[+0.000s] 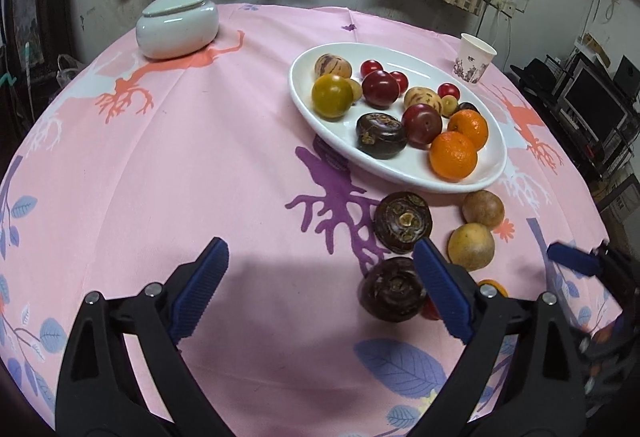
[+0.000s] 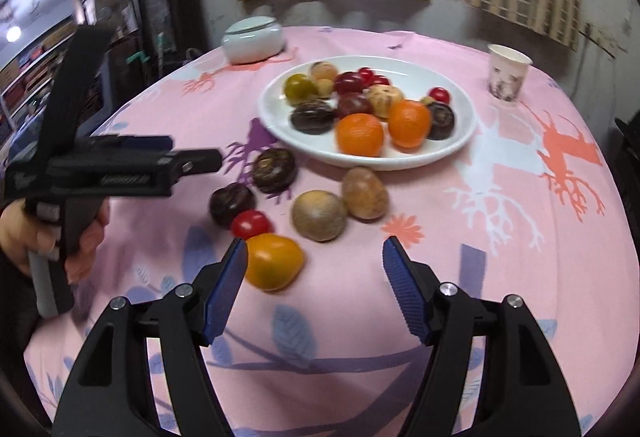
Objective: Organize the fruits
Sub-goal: 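Move both open tools back toward the fruit pile, then grasp an orange tomato with the right tool while the left tool grasps a dark purple fruit, then carry both fruits over the white plate and open both tools, then move both open tools back toward the remaining fruits, then grasp a red tomato with the left tool while the right tool grasps a brown round fruit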
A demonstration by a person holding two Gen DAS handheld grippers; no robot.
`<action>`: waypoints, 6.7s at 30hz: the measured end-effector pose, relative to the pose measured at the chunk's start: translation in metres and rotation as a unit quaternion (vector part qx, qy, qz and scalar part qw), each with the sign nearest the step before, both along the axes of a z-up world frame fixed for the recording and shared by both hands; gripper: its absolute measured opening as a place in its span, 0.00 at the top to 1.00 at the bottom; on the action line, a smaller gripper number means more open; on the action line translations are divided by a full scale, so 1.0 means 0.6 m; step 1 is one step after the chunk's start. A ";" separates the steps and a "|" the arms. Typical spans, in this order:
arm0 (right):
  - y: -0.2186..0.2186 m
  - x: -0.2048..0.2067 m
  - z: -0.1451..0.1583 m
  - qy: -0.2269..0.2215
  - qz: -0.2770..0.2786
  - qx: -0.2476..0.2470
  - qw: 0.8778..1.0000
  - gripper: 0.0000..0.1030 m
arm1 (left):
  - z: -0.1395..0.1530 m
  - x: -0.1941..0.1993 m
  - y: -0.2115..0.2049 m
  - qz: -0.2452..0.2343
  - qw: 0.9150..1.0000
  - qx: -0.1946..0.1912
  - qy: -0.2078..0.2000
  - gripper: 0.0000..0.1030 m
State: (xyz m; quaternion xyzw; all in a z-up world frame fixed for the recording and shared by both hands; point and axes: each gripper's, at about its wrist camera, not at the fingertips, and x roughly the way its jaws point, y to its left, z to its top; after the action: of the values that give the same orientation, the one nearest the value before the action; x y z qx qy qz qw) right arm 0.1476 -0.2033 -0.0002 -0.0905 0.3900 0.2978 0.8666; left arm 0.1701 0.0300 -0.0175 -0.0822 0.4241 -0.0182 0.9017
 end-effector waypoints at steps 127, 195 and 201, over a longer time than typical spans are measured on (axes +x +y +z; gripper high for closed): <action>0.038 0.227 0.031 -0.035 -0.123 0.045 0.991 0.46 | 0.042 0.142 -0.019 -0.007 0.996 -0.066 -0.066 0.27; -0.096 0.066 0.008 0.008 -0.149 0.079 0.986 0.35 | -0.049 -0.037 -0.159 -0.155 0.986 0.065 0.014 0.73; -0.089 0.062 0.007 0.006 -0.140 0.072 0.988 0.35 | -0.037 -0.033 -0.134 -0.135 0.989 0.052 0.019 0.73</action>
State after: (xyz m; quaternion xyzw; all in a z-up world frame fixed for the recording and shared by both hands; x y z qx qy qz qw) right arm 0.1851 -0.2565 0.0037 0.0295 0.3820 0.2015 0.9014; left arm 0.1505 -0.0503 -0.0396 0.0224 0.4486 -0.1162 0.8858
